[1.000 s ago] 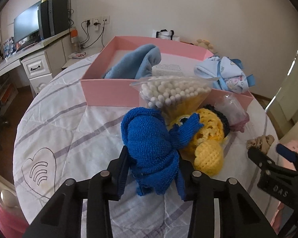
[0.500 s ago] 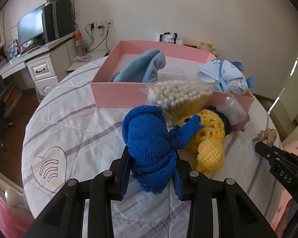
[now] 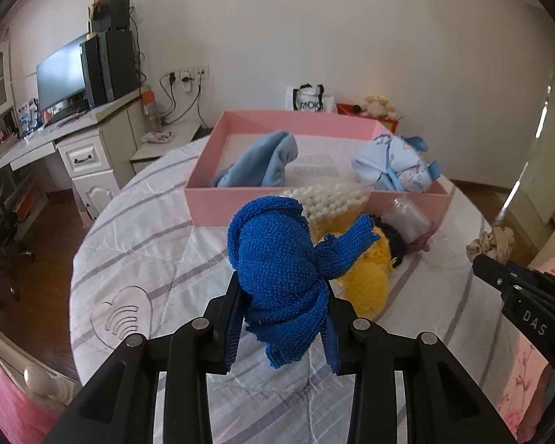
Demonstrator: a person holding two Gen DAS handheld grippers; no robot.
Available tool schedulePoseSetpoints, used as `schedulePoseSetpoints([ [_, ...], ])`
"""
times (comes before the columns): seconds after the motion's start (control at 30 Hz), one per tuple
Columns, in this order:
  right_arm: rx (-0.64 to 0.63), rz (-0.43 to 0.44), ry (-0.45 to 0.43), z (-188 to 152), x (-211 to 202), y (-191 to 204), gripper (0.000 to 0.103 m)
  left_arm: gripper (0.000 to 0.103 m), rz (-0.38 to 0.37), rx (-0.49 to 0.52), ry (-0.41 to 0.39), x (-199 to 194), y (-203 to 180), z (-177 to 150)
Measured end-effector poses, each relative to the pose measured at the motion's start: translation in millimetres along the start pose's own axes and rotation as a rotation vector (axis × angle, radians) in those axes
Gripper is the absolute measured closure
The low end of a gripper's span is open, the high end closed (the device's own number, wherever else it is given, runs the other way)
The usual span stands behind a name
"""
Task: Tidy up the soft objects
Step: 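Lift the blue knitted toy with left gripper while right gripper lifts the beige scrunchie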
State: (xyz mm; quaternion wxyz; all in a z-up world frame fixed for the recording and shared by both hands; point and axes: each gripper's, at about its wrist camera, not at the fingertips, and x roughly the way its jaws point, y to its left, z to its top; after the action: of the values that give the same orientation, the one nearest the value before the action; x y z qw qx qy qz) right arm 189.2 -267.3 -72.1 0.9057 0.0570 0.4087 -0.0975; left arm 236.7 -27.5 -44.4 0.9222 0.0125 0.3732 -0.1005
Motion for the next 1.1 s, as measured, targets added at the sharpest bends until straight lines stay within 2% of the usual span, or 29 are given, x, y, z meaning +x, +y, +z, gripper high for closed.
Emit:
schedulePoseSetpoints([
  [0.6, -0.045, 0.026, -0.217, 8.4, -87.3, 15.0, 0.084, 0.07, 0.004, -0.011, -0.192, -107.3, -2.5, -8.5],
  [1.1, -0.097, 0.059, -0.425, -3.2, -161.7, 29.2, 0.087, 0.07, 0.024, -0.007, -0.371, -204.0, -4.9, -44.3],
])
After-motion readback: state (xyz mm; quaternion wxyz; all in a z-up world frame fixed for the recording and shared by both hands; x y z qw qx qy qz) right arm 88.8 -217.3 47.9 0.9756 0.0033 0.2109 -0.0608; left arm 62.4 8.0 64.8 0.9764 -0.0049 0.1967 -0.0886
